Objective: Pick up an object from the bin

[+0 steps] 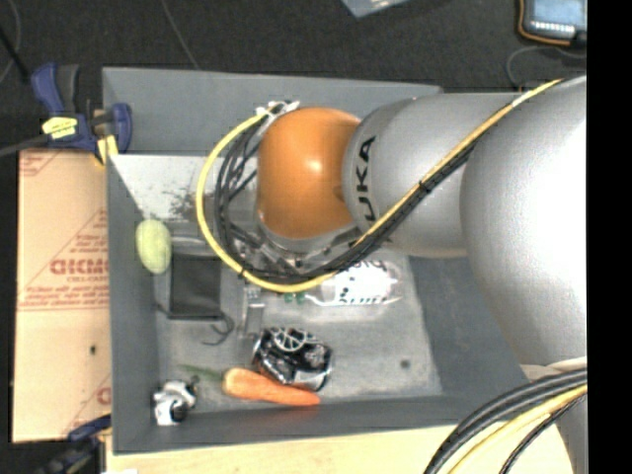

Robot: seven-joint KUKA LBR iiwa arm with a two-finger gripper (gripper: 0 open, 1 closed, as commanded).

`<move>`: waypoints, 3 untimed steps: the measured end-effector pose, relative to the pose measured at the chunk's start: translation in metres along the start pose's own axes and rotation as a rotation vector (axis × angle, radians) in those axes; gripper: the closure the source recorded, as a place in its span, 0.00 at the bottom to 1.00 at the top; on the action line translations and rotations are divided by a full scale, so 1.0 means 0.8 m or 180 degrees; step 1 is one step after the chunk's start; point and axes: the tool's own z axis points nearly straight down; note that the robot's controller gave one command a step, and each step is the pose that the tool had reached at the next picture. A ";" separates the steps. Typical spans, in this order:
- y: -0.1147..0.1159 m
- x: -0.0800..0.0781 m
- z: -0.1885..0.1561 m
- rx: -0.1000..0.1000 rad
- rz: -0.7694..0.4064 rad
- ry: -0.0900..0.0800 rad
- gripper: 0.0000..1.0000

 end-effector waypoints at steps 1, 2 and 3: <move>0.023 -0.014 0.038 0.0000 -0.0126 -0.0022 0.00; 0.063 -0.004 0.088 0.0004 -0.0422 0.0004 0.00; 0.073 -0.018 0.095 0.0000 -0.1539 -0.0041 1.00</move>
Offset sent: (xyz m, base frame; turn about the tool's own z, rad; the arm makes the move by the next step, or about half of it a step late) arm -0.0009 0.0599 -0.0770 -0.1464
